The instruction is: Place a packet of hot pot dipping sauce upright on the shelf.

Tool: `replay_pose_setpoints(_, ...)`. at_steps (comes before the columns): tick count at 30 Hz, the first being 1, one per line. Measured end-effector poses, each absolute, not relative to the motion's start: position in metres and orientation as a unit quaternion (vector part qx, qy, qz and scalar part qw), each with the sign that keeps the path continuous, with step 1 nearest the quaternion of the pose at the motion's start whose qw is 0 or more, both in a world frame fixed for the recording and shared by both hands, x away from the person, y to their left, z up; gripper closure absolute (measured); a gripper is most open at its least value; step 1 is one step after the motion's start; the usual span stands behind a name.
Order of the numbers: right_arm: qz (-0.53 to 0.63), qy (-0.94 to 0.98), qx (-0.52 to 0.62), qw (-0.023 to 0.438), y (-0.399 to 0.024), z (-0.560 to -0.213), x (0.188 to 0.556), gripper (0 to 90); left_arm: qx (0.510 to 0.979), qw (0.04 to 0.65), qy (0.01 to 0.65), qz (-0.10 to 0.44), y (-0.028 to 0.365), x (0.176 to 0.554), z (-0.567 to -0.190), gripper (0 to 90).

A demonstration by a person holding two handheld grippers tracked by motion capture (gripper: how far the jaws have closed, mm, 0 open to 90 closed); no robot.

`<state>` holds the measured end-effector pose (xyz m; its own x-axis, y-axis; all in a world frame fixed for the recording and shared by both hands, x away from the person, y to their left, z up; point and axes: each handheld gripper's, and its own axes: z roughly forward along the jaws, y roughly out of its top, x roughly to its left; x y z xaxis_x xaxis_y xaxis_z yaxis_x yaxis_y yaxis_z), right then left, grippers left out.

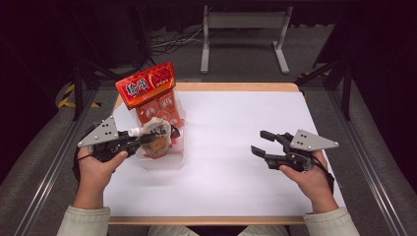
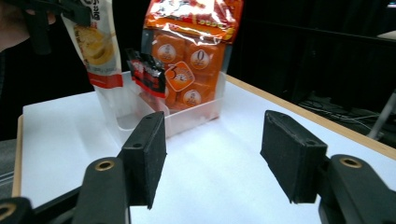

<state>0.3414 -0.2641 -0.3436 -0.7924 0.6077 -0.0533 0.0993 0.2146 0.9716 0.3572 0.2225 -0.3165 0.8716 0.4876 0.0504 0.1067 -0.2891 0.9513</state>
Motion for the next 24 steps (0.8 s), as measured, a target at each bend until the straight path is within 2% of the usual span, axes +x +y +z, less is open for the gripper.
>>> replay_pose_setpoints(10, 0.582, 0.723, 0.268, 0.259, -0.287, -0.348, 0.334, 29.6, 0.779, 0.558, 0.221, 0.18, 0.225, 0.364, -0.327, 88.8)
replay_pose_setpoints(24, 0.568, 0.709, 0.311, 0.281, -0.311, -0.365, 0.332, 25.5, 0.78, 0.552, 0.229, 0.183, 0.22, 0.373, -0.345, 88.8)
